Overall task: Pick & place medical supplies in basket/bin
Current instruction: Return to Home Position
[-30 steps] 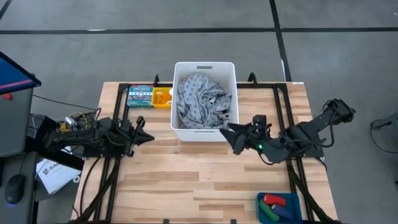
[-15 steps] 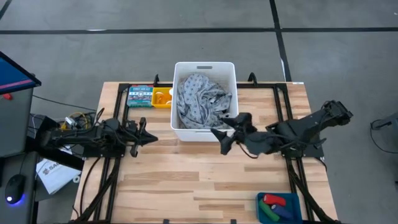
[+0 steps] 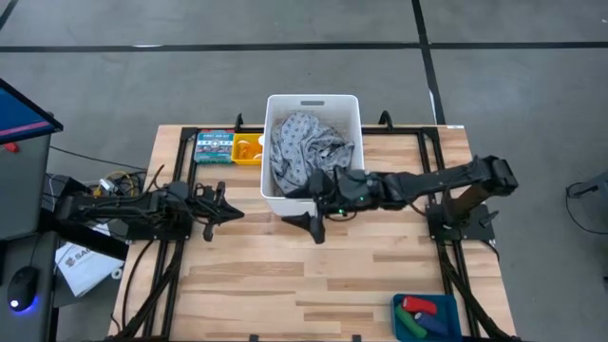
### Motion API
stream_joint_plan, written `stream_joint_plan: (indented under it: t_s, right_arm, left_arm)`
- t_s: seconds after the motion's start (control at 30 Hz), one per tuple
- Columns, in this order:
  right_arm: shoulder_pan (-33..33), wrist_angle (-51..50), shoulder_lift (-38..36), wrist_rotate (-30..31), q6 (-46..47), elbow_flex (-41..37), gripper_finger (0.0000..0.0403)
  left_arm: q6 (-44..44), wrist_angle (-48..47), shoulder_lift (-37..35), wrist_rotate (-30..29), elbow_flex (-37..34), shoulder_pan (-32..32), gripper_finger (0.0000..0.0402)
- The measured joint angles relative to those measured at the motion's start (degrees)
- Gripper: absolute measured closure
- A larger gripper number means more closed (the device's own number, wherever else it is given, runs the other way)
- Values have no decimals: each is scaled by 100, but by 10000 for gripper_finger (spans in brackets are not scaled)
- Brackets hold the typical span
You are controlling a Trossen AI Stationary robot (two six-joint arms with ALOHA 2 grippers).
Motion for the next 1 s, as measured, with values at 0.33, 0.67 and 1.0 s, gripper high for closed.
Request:
stream_joint_plan:
  t_s: [0.33,0.67,1.0]
  right_arm:
    - [-427,1660,-706,-1194,-564,-1295,85]
    - [-572,2380,-2818,-1932,-668,-3880,85]
    - [-590,2348,-4905,-1950,-1013,-5848,85]
  left_arm:
    - [-1,37,230,0,0,-1,396]
    - [-1,44,384,2,-2,1,392]
    - [-1,76,395,1,-2,-1,395]
